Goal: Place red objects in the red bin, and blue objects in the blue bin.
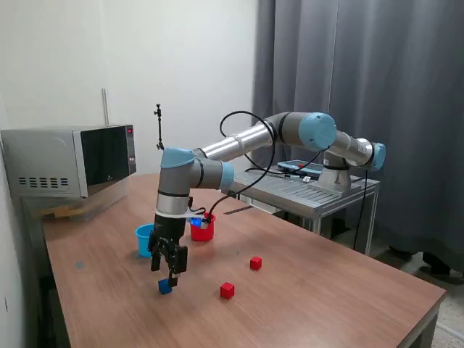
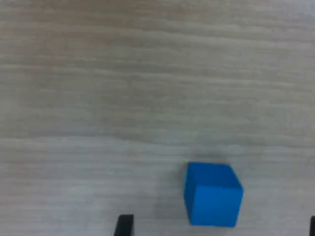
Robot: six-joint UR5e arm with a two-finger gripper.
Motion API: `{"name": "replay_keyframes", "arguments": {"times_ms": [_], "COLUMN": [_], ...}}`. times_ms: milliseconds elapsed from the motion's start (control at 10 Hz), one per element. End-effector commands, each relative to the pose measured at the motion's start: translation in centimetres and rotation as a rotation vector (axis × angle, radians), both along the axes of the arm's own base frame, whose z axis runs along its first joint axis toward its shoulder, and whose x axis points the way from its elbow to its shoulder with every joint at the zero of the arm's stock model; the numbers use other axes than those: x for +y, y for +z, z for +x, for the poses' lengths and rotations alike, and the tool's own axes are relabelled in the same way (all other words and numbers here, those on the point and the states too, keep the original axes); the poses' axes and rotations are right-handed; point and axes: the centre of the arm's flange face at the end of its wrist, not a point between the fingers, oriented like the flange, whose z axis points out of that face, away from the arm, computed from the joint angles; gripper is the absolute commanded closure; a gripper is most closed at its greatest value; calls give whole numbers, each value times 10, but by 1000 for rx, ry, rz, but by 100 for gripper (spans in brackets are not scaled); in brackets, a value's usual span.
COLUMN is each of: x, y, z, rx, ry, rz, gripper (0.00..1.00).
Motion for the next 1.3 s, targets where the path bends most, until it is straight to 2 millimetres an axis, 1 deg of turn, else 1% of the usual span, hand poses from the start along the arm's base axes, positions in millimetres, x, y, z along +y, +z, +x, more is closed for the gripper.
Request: {"name": "replay_keyframes", "arguments": {"times_ms": [0,400,500,700,900,1200], "x": [9,9,7,4,-4,-7], "y": [-1,-5,-11,-11,-12,-12], "z": [-2,-2,-1,-1,1,1], "rx": [-15,-24,-39,-39,-43,-43], "ry": [-29,-33,-29,-26,-17,-14], "rz": [-5,-12,-14,-15,-15,-15], "gripper": [0,0,0,0,0,0]}}
